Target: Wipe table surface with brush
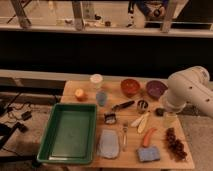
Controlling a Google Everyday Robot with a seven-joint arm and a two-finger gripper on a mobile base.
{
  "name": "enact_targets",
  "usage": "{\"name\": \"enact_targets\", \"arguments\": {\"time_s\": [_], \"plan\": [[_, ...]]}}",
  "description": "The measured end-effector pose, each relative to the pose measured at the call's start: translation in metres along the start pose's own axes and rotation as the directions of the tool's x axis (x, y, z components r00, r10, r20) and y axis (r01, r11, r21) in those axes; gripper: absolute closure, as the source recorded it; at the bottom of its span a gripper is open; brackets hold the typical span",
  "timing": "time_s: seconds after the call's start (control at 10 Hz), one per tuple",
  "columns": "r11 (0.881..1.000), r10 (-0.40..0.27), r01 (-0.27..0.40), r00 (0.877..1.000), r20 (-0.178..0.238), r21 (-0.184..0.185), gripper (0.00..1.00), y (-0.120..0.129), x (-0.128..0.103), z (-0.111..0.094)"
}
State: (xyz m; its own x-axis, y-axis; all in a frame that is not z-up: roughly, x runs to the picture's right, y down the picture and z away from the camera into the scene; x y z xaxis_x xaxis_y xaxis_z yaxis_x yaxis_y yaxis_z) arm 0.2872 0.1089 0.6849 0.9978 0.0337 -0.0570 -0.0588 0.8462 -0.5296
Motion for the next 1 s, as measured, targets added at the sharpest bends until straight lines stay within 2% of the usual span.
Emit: {"name": "enact_targets", "arguments": {"time_s": [0.4, 0.7, 1.0], "plan": [[0.999, -0.038, 0.038, 0.999, 0.022, 0.016, 0.2, -0.01, -0.014, 0.002], [0.996, -0.084, 0.081, 0.993, 0.084, 0.04, 0.2, -0.029, -0.043, 0.008], [0.992, -0.123, 0.117, 0.982, 0.146, 0.045, 0.2, -0.052, -0.07, 0.024]]}}
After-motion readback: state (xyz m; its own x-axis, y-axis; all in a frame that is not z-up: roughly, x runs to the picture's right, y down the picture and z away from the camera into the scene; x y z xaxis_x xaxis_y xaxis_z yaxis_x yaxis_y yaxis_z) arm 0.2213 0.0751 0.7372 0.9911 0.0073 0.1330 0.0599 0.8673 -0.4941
